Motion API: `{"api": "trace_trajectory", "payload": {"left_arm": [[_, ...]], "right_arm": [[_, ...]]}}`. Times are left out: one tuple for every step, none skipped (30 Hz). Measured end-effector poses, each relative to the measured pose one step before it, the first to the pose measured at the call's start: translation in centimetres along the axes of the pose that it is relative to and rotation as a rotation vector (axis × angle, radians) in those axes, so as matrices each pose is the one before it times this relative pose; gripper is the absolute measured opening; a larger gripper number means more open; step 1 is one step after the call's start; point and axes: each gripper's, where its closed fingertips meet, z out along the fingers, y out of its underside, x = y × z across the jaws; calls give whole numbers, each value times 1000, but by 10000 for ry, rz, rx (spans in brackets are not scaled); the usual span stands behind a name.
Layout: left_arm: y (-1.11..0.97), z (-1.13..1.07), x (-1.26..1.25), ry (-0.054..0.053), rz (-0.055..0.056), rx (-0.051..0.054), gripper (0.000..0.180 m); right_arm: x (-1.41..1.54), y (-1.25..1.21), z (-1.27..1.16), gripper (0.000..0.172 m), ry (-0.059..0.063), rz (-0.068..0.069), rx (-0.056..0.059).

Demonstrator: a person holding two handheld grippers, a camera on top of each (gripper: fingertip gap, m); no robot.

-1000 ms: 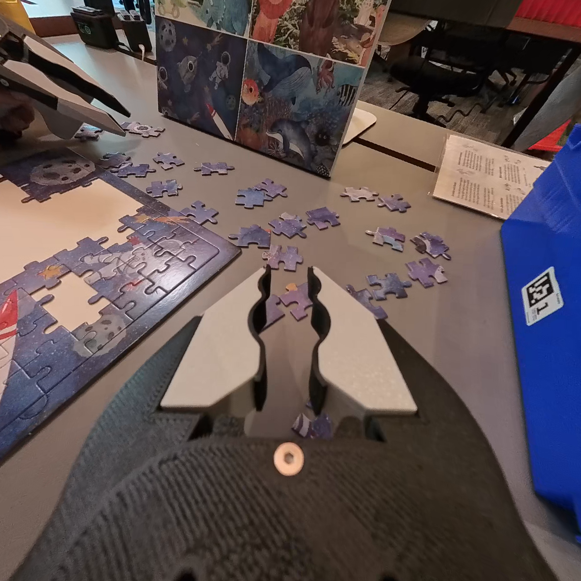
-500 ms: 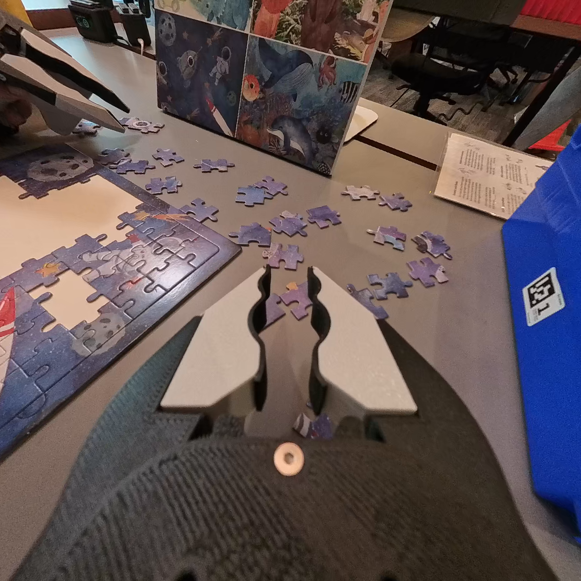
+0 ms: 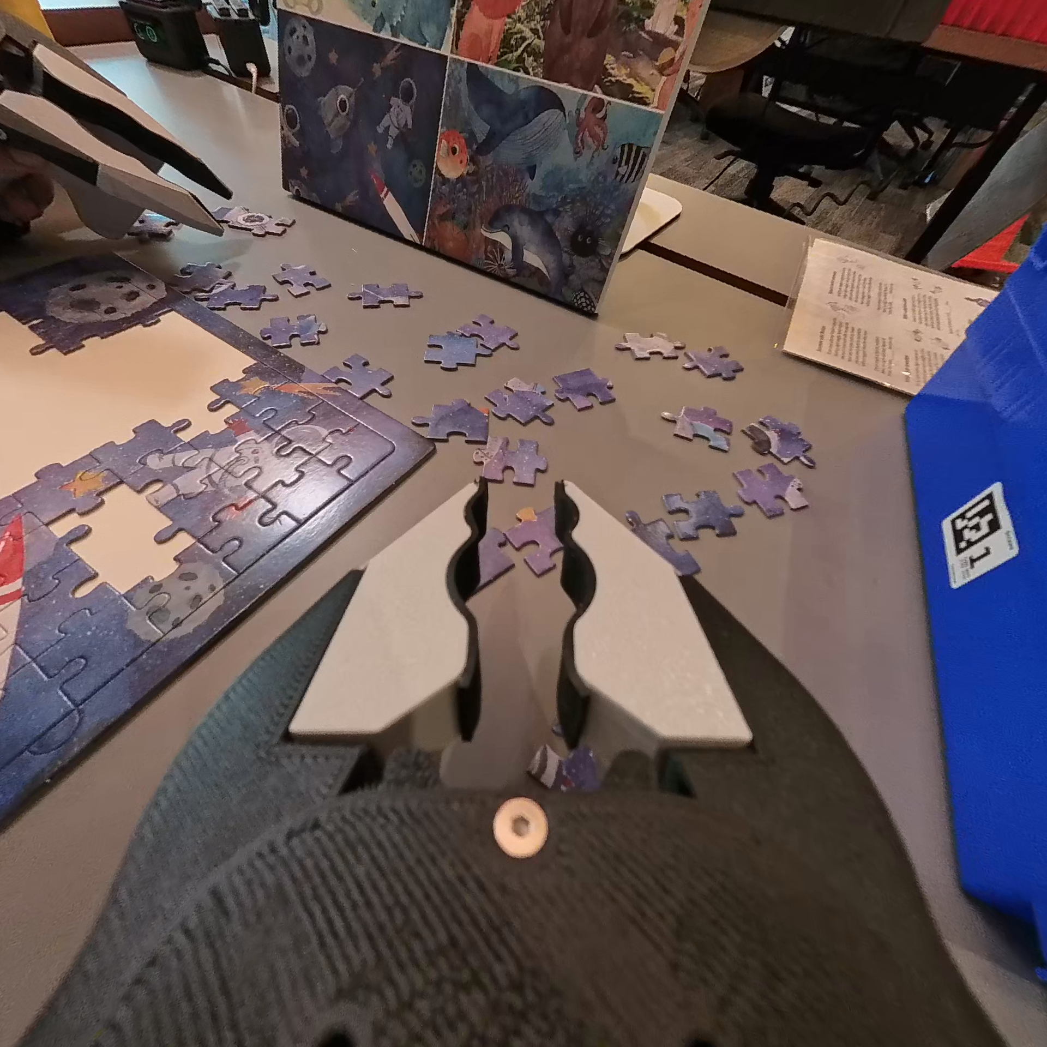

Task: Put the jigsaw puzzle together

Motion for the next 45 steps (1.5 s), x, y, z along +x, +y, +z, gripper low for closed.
{"api": "trace_trajectory", "payload": {"left_arm": [[0,0,-2,-1,2,0,37],[1,0,-3,-1,1,-1,37],[-1,6,-1,0,-1,-3,37],[0,0,-1,0,0,0,37],[3,-1,-2,-2,0,-2,37],[-3,6,-3,-1,0,-2,37],[0,0,-1,0,1,0,37],[2,-1,0,-1,-1,-1,37],[1,-1,0,0,0,-1,37],[-3,7,-1,0,-1,-2,37],[3,-1,0,0,0,-2,37],[0,0,0,0,0,0,37],[2,-1,2,1,0,-1,37],[-2,1,7,-1,3,0,37],[1,-1,-5,-2,4,-1,37],[6,12,8,0,1,-4,37],[-2,1,-3,-1,2,1,37],[5,-8,1,-1,0,0,37],[-3,7,2,2,-2,-2,37],[0,0,-1,-1,-1,0,37],[6,-8,-1,-2,0,0,37],[7,6,0,-1,1,0,37],[4,-2,1,0,-1,-3,37],[-6,8,4,-3,0,-1,37],[3,-6,-2,-2,1,2,37],[1,0,-8,1,-1,0,37],[-2,1,-1,-1,1,2,37],[2,-1,1,1,0,-2,37],[12,4,4,1,-1,-3,37],[-3,1,5,-1,4,1,37],[4,-2,4,-2,4,-4,37],[7,11,-5,-1,4,-4,37],[1,-1,5,-2,3,-2,37],[3,-1,-6,-4,0,-2,37],[-6,-2,4,-5,2,7,37],[-5,-2,-4,-3,3,8,37],[-5,-13,-3,-1,3,2,37],[4,13,8,1,4,-3,37],[2,-2,6,0,4,-3,37],[0,0,2,-2,7,-1,37],[7,11,4,-1,5,-5,37],[-1,5,6,0,4,-5,37],[0,0,7,0,4,-1,37],[8,11,-1,0,1,-5,37],[6,-3,-2,-1,1,-4,37]], "right_arm": [[7,1,3,22,-1,2,-1],[0,3,-1,22,0,0,-2],[-9,11,7,22,2,-3,-4],[3,2,6,22,2,-5,-4],[-8,3,2,22,1,-5,-5],[-7,3,2,22,1,-5,-4],[6,13,2,22,2,-5,-2],[-9,1,3,22,1,-3,-3],[6,1,9,22,0,-1,-4],[1,5,-2,22,0,-1,-3],[-3,8,11,22,0,-1,-2],[1,4,-2,22,0,-2,-3],[-11,4,2,22,0,-3,-5],[3,2,6,22,2,-5,-4],[7,-2,8,22,6,-3,-1],[4,-4,-8,22,8,2,6],[37,-17,-23,22,15,10,17],[61,-31,-28,22,28,21,23],[107,-5,-40,22,47,29,15],[151,14,-40,22,62,36,0],[157,36,-29,22,63,50,-12],[145,40,-24,21,45,59,-17],[89,25,-23,21,15,54,-6],[38,5,-13,21,3,38,5],[27,-9,-7,21,2,16,4],[-7,18,6,21,-4,-3,-9],[-27,38,34,21,-5,-18,-30],[-45,66,45,21,-8,-28,-51],[-63,106,71,21,-19,-33,-79],[-98,179,104,21,-39,-30,-130],[-140,310,168,22,-75,-15,-219],[-222,468,252,24,-122,0,-333],[-285,606,338,27,-159,8,-433],[-308,648,375,29,-172,3,-471],[-290,584,349,31,-147,-9,-421],[-216,414,260,32,-82,-22,-310],[-112,250,148,32,-21,-33,-180],[-72,99,54,31,-4,-32,-68],[-69,-1,-4,29,-21,-16,1],[-39,-28,-43,28,-33,15,29],[-27,-19,-27,27,-50,45,22],[-53,8,-3,27,-75,60,-2],[-64,37,15,28,-81,53,-25],[-68,44,34,29,-61,27,-37],[-52,55,41,29,-35,-6,-44]]}}
